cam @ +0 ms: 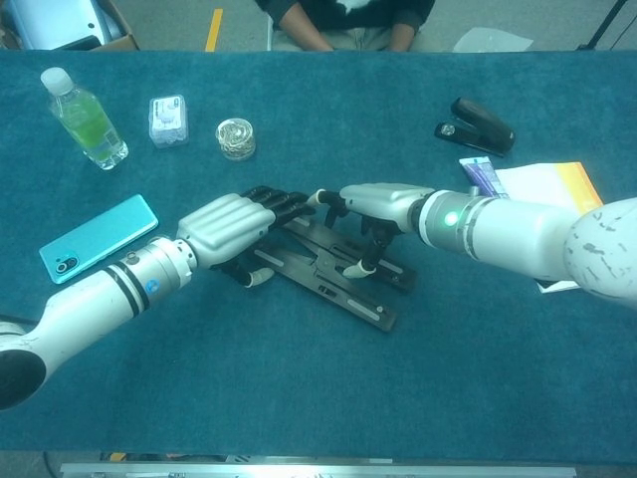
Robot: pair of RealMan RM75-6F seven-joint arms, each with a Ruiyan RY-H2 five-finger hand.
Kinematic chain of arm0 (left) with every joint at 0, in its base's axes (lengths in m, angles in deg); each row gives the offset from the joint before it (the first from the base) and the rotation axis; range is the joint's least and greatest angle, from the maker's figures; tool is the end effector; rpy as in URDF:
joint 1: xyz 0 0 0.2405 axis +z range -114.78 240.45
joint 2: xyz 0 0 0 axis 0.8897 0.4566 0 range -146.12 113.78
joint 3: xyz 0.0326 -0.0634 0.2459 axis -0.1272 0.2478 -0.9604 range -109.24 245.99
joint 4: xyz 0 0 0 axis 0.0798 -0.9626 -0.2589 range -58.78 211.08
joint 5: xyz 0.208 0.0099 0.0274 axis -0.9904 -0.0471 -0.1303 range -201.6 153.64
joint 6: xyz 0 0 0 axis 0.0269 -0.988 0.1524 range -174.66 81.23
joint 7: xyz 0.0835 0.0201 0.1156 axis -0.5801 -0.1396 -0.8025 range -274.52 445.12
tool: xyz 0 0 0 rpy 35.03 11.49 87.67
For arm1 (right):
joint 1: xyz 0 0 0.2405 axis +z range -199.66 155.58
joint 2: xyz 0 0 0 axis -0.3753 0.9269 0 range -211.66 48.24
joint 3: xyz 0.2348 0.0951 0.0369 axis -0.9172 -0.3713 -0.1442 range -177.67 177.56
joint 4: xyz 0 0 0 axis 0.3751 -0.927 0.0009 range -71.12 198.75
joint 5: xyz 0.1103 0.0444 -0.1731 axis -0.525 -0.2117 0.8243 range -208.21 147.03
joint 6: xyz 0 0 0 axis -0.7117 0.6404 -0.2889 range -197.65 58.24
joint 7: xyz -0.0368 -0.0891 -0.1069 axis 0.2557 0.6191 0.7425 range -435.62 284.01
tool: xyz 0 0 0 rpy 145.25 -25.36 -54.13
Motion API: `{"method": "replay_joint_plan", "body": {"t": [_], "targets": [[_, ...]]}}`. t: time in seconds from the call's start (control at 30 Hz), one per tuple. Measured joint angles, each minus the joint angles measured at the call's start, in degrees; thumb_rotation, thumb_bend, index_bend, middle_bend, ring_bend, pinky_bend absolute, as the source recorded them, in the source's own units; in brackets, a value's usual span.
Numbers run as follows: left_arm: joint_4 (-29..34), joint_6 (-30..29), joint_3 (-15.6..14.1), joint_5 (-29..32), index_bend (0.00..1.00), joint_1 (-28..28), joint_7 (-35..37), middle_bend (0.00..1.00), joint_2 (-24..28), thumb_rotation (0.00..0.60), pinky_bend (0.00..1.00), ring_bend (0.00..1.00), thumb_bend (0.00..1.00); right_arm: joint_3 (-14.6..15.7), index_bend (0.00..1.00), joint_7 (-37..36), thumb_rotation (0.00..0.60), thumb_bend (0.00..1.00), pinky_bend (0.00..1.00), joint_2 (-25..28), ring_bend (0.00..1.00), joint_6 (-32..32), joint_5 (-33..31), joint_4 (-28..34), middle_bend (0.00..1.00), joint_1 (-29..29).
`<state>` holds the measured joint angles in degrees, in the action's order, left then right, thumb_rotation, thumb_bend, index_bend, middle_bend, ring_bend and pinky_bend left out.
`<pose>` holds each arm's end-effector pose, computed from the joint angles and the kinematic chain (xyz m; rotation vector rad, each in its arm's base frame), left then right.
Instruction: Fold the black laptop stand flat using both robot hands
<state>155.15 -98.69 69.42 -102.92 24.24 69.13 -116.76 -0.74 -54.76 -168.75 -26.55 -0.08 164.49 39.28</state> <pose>-0.1429 0.2633 -0.1031 -2.1995 -0.9424 -0.9203 -0.0954 -0.2867 -0.0692 2.1455 -1.4686 0.5840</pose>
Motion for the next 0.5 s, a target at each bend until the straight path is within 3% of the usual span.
{"method": "replay_joint_plan", "body": {"t": [0.5], "targets": [[-0.77,0.40,0.31,0.67,0.00,-0.31,-0.16,0.00,-0.68,0.600,0.00,0.00,0.34,0.36,0.00,0.25,0.600,0.20,0.29,-0.93,0.13,0.64,-0.42,1.18,0.22,0.78]]}}
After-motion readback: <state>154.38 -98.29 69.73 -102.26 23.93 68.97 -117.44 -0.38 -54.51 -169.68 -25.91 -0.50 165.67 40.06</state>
